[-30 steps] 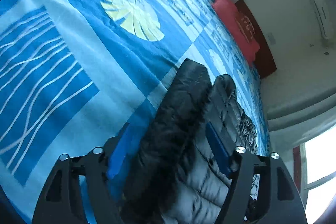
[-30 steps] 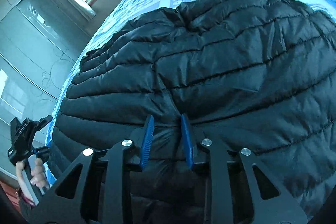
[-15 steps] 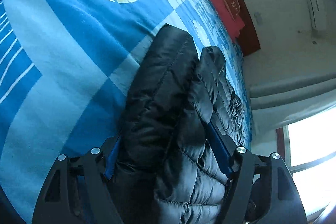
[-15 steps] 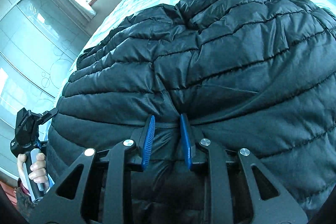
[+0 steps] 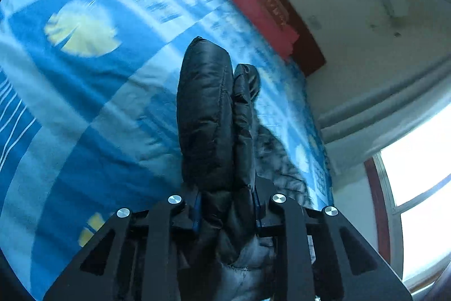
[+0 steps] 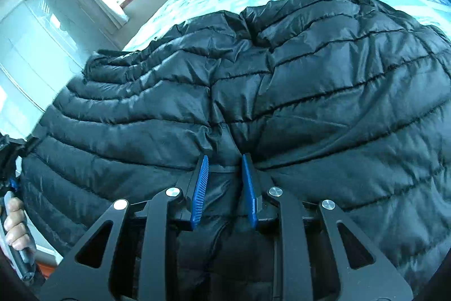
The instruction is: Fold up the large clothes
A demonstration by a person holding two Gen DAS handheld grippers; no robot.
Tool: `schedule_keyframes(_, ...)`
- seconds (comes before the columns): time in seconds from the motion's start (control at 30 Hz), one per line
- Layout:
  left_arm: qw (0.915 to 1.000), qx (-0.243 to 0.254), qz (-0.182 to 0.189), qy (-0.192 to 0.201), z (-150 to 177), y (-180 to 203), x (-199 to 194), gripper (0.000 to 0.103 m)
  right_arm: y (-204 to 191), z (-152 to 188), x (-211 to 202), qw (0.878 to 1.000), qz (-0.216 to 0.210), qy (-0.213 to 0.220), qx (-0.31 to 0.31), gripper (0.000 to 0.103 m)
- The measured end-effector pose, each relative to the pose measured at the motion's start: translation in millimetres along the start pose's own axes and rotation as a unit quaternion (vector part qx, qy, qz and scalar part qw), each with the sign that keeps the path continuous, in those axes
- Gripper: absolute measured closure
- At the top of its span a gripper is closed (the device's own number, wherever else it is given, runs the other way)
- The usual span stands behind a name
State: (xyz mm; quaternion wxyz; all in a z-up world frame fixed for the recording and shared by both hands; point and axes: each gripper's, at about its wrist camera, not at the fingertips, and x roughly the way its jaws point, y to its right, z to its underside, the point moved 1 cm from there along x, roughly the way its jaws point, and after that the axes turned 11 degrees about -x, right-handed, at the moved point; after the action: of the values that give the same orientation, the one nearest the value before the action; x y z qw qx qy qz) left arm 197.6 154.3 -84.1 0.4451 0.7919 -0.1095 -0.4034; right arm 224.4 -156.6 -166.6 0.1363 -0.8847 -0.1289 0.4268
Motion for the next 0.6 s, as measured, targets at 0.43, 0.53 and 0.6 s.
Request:
schedule_keyframes(0.43,0.9871,0.156,0.023,-0.027,102,177,49,0.078,75,26,-141,0.996,0.046,0.073,0.032,0.065)
schedule_keyframes(0.53,0.9833,0.175,0.018,-0.048,135,198,79,0.078,96,36,-161,0.994,0.062,0.078,0.047,0.065)
schedule_keyframes(0.6,0.9808,0.185,0.012,-0.061,155,204,99,0.078,116,47,-177,0.992,0.075,0.081,0.062,0.065)
